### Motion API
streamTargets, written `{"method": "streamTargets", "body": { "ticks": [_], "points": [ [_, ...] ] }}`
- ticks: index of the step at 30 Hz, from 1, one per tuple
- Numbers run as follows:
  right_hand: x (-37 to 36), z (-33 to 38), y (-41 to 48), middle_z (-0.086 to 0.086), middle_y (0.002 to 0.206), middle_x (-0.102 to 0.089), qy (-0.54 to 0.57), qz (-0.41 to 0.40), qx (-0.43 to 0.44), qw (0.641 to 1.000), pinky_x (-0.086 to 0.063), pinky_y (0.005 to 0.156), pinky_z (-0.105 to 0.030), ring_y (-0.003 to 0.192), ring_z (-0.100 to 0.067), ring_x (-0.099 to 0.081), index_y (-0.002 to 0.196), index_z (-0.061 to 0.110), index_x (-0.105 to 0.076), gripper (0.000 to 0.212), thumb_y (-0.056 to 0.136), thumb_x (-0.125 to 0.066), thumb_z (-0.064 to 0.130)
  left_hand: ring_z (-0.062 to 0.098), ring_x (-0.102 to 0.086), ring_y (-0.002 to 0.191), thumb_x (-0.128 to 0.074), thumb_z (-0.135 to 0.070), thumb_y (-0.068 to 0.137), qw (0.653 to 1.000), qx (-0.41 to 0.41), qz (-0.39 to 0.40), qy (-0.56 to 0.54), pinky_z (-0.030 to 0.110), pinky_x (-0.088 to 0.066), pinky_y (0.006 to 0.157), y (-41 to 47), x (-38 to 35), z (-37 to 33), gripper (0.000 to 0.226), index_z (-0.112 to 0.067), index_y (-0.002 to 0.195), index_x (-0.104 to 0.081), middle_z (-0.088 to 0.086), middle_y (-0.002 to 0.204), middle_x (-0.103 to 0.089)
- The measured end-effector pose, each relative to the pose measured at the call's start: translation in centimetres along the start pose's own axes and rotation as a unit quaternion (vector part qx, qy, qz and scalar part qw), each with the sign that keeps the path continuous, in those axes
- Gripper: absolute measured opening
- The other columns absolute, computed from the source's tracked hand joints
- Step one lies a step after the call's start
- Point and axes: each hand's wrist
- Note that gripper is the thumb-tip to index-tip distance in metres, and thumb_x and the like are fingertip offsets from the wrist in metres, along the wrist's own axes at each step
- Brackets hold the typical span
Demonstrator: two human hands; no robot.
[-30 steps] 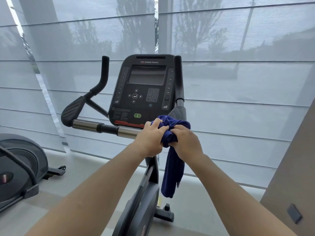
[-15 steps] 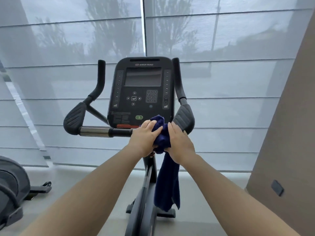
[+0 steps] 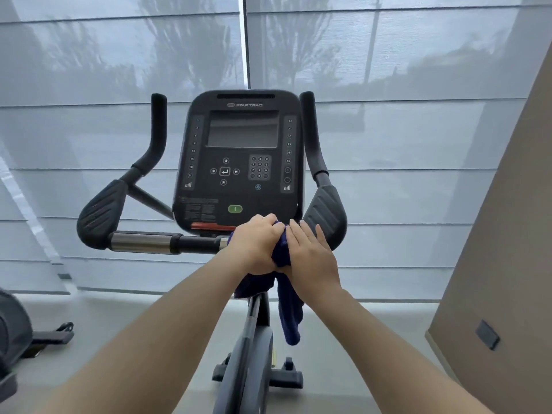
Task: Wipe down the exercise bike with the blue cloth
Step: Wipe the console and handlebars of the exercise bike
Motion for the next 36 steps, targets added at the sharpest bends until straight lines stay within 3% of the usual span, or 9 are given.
{"method": "streamTargets", "body": {
  "ticks": [6, 11, 15, 20, 25, 27, 30, 33, 36],
  "points": [
    [-0.4, -0.3, -0.3, -0.013, 0.125, -0.061, 0.027, -0.076, 0.0, 0.997, -0.023, 0.109, -0.043, 0.122, -0.029, -0.053, 0.124, -0.001, -0.055, 0.054, 0.075, -0.075, 0.009, 0.018, -0.044, 0.093, -0.072, -0.056, 0.063, 1.0, 0.003, -0.018, -0.011, 0.035, -0.049, 0.071, 0.0, -0.4, 0.1, 0.061, -0.021, 0.108, -0.051, -0.004, 0.103, -0.047],
    [-0.1, -0.8, -0.3, -0.001, 0.148, -0.037, 0.071, -0.039, 0.015, 0.997, 0.009, 0.111, -0.021, 0.14, -0.015, -0.025, 0.142, 0.011, -0.034, 0.054, 0.092, -0.053, 0.021, 0.021, -0.042, 0.1, -0.071, -0.047, 0.068, 0.997, 0.037, -0.061, 0.023, 0.034, -0.043, 0.075, -0.8, -1.0, -0.9, 0.06, -0.019, 0.115, -0.047, -0.002, 0.115, -0.045],
    [0.5, -0.8, -0.6, 0.003, 0.145, -0.042, 0.103, -0.035, 0.017, 0.994, 0.0, 0.114, -0.023, 0.137, -0.014, -0.03, 0.14, 0.014, -0.039, 0.055, 0.09, -0.057, 0.028, 0.023, -0.038, 0.114, -0.063, -0.045, 0.075, 0.994, 0.027, -0.109, 0.005, 0.035, -0.036, 0.086, -1.7, -2.1, -0.7, 0.062, -0.02, 0.128, -0.043, -0.002, 0.129, -0.041],
    [1.2, -0.2, -0.8, -0.003, 0.127, -0.061, 0.133, -0.079, -0.013, 0.988, -0.02, 0.111, -0.031, 0.123, -0.021, -0.05, 0.122, 0.013, -0.06, 0.03, 0.093, -0.052, 0.019, 0.026, -0.033, 0.128, -0.066, -0.031, 0.077, 0.99, -0.069, -0.111, -0.061, 0.038, -0.033, 0.107, -3.9, -1.3, 2.7, 0.069, -0.022, 0.139, -0.038, 0.003, 0.142, -0.035],
    [1.9, 1.5, -0.8, 0.001, 0.129, -0.057, 0.096, -0.043, -0.058, 0.993, -0.02, 0.111, -0.036, 0.122, -0.017, -0.046, 0.129, 0.015, -0.052, 0.035, 0.097, -0.039, 0.02, 0.021, -0.027, 0.137, -0.048, -0.019, 0.093, 0.986, -0.064, -0.099, -0.121, 0.035, -0.031, 0.11, -5.5, 0.2, 5.1, 0.055, -0.032, 0.143, -0.031, -0.001, 0.152, -0.027],
    [1.9, 2.5, -1.5, 0.0, 0.137, -0.049, 0.098, -0.035, -0.082, 0.991, -0.018, 0.112, -0.04, 0.129, -0.018, -0.039, 0.136, 0.015, -0.045, 0.039, 0.097, -0.038, 0.019, 0.021, -0.035, 0.132, -0.048, -0.011, 0.09, 0.978, -0.044, -0.143, -0.146, 0.035, -0.034, 0.107, -6.0, 0.9, 5.5, 0.051, -0.026, 0.138, -0.042, 0.001, 0.146, -0.038],
    [2.2, 3.9, -2.9, 0.0, 0.136, -0.049, 0.132, -0.06, -0.115, 0.983, -0.029, 0.107, -0.037, 0.126, -0.021, -0.041, 0.13, 0.018, -0.052, 0.037, 0.096, -0.039, 0.013, 0.024, -0.056, 0.104, -0.049, -0.002, 0.08, 0.952, -0.005, -0.221, -0.212, 0.039, -0.048, 0.084, -6.8, 2.8, 5.9, 0.036, -0.018, 0.11, -0.062, 0.001, 0.113, -0.06],
    [3.3, 4.8, -4.0, 0.001, 0.112, -0.063, 0.22, -0.109, -0.178, 0.953, -0.041, 0.086, -0.022, 0.101, -0.018, -0.057, 0.111, 0.015, -0.064, 0.029, 0.094, -0.042, 0.008, 0.027, -0.059, 0.082, -0.045, -0.003, 0.077, 0.94, 0.034, -0.224, -0.253, 0.032, -0.045, 0.068, -7.6, 4.2, 6.3, 0.031, -0.022, 0.093, -0.062, -0.001, 0.089, -0.067],
    [4.5, 5.6, -5.0, 0.005, 0.093, -0.066, 0.252, -0.099, -0.239, 0.933, -0.043, 0.074, -0.02, 0.084, -0.014, -0.059, 0.101, 0.02, -0.065, 0.027, 0.092, -0.042, 0.009, 0.026, -0.06, 0.075, -0.042, -0.001, 0.077, 0.926, 0.048, -0.225, -0.301, 0.029, -0.044, 0.064, -8.4, 5.2, 6.5, 0.033, -0.024, 0.091, -0.062, -0.001, 0.079, -0.066]
  ]
}}
Point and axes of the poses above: each hand's wrist, its own y-axis towards the middle knuckle, its own x-axis out of the back of the hand, z = x × y
